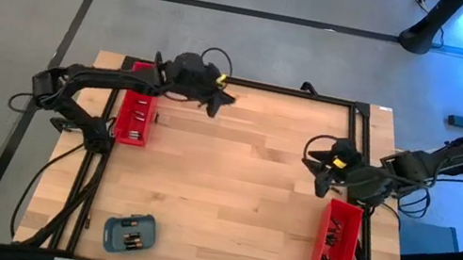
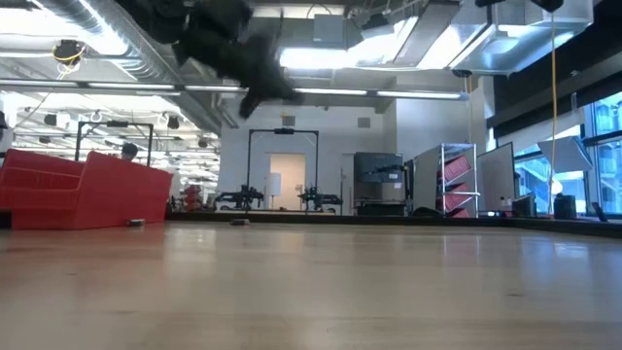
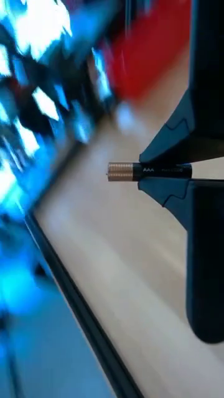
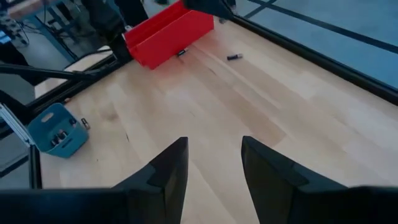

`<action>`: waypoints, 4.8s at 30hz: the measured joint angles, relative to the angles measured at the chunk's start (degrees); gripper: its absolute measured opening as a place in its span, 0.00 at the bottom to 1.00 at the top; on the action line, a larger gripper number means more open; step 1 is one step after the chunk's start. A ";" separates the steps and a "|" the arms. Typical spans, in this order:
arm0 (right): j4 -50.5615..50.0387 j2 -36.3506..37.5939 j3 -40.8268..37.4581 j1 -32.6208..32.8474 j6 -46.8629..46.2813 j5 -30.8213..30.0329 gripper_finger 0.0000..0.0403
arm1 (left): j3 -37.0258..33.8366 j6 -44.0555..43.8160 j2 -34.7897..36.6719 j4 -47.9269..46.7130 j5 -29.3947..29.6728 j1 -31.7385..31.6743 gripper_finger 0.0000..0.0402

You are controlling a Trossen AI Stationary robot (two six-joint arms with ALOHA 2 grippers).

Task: Sort batteries
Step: Put the small black battery into the bottom red bin

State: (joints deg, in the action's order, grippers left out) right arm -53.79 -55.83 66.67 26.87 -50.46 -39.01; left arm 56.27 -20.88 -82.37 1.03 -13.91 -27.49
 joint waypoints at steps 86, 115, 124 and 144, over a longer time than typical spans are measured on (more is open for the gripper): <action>8.88 6.16 -12.19 10.88 -12.88 19.21 0.07 | 0.09 -11.20 0.24 30.81 3.21 20.32 0.29; 1.49 -21.27 -18.76 46.58 -57.40 22.71 0.07 | 0.09 -11.65 0.22 30.58 4.09 15.69 0.29; 5.56 -21.26 -23.18 46.23 -51.54 24.13 0.07 | 0.09 -13.07 0.22 30.41 4.14 15.87 0.29; 6.74 -22.82 -23.54 46.23 -31.27 26.48 0.12 | 0.09 -13.84 0.20 29.59 4.13 15.87 0.29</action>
State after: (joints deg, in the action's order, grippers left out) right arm -47.05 -78.65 43.13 73.10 -81.74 -12.53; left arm 56.36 -34.72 -82.17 30.62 -9.78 -11.62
